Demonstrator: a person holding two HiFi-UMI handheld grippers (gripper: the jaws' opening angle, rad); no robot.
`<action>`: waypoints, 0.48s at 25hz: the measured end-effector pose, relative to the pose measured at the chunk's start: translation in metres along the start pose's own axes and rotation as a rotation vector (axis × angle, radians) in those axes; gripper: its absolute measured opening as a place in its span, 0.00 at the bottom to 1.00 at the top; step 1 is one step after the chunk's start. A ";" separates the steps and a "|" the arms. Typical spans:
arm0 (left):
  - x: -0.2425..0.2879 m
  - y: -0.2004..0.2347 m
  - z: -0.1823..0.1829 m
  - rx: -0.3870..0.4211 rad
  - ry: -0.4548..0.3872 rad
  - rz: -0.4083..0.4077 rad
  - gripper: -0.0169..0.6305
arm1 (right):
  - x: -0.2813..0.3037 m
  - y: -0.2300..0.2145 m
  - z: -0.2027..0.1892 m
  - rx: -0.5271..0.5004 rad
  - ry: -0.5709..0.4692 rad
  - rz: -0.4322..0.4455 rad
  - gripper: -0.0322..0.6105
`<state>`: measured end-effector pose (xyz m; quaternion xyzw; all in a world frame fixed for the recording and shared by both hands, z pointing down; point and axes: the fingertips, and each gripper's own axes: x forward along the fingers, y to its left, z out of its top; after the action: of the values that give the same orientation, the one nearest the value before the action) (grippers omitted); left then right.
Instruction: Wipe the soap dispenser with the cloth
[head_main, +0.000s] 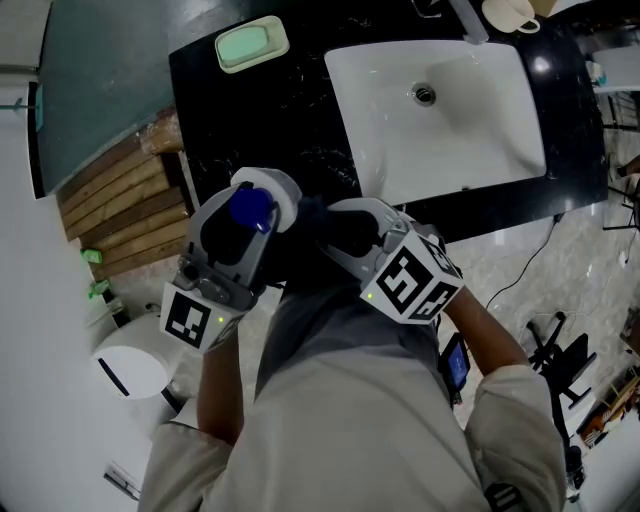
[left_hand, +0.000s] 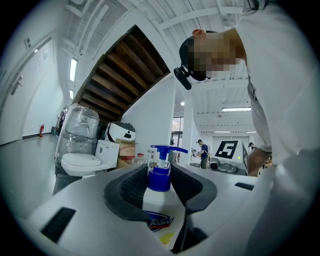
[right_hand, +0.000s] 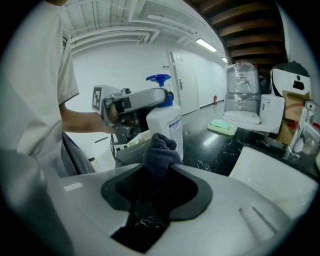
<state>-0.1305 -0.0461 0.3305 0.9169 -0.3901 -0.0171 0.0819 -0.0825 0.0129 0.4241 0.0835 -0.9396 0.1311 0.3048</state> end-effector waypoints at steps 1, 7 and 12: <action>0.000 0.000 0.000 0.000 -0.001 0.000 0.23 | 0.000 0.000 0.001 0.000 -0.002 0.000 0.26; 0.001 -0.001 0.000 -0.001 -0.005 0.000 0.23 | -0.005 0.002 0.004 0.012 -0.024 -0.004 0.25; 0.000 0.000 -0.001 0.002 -0.001 0.008 0.23 | -0.010 0.004 0.010 0.023 -0.053 -0.011 0.26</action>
<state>-0.1300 -0.0459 0.3311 0.9154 -0.3939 -0.0167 0.0808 -0.0810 0.0142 0.4099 0.0959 -0.9452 0.1381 0.2798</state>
